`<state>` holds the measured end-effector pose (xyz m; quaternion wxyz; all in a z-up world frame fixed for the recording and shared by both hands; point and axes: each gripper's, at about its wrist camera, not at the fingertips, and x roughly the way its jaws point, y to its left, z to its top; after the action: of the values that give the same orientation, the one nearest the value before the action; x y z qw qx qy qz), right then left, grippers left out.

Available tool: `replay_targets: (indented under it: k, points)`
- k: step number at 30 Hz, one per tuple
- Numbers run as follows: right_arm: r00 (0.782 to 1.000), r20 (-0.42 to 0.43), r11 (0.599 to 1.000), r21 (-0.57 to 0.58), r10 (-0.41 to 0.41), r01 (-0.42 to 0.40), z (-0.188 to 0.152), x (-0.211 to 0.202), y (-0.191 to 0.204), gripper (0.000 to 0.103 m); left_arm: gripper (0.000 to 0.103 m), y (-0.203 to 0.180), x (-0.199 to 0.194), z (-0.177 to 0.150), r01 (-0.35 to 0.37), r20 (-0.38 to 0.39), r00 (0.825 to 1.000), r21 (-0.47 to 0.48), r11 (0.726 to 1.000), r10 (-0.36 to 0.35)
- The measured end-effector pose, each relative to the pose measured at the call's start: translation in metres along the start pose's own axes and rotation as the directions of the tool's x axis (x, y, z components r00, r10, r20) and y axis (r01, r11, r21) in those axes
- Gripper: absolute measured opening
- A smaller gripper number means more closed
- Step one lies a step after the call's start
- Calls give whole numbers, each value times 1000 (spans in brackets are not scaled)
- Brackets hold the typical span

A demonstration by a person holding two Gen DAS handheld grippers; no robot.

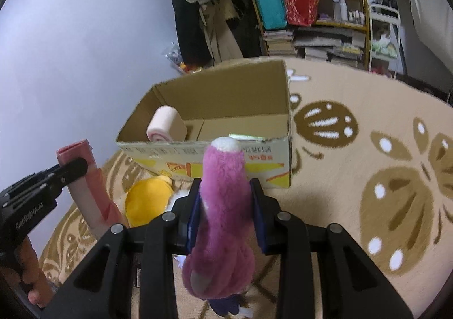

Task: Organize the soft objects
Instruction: 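Carry the towel and bunny over the box and release them inside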

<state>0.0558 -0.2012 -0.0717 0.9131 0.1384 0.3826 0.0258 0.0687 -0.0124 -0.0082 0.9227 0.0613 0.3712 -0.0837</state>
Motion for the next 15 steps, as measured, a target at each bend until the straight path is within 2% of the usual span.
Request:
replay_targets:
  k: [7,15]
  points:
    - [996,83,1000,-10,10,-9,17,-24,2,34,15,10,-15,15,-26,52,998,9,1000,25]
    - [981,192,998,-63,38,-26,46,-49,14,34,15,15,-24,43,-35,116,993,26,999,32]
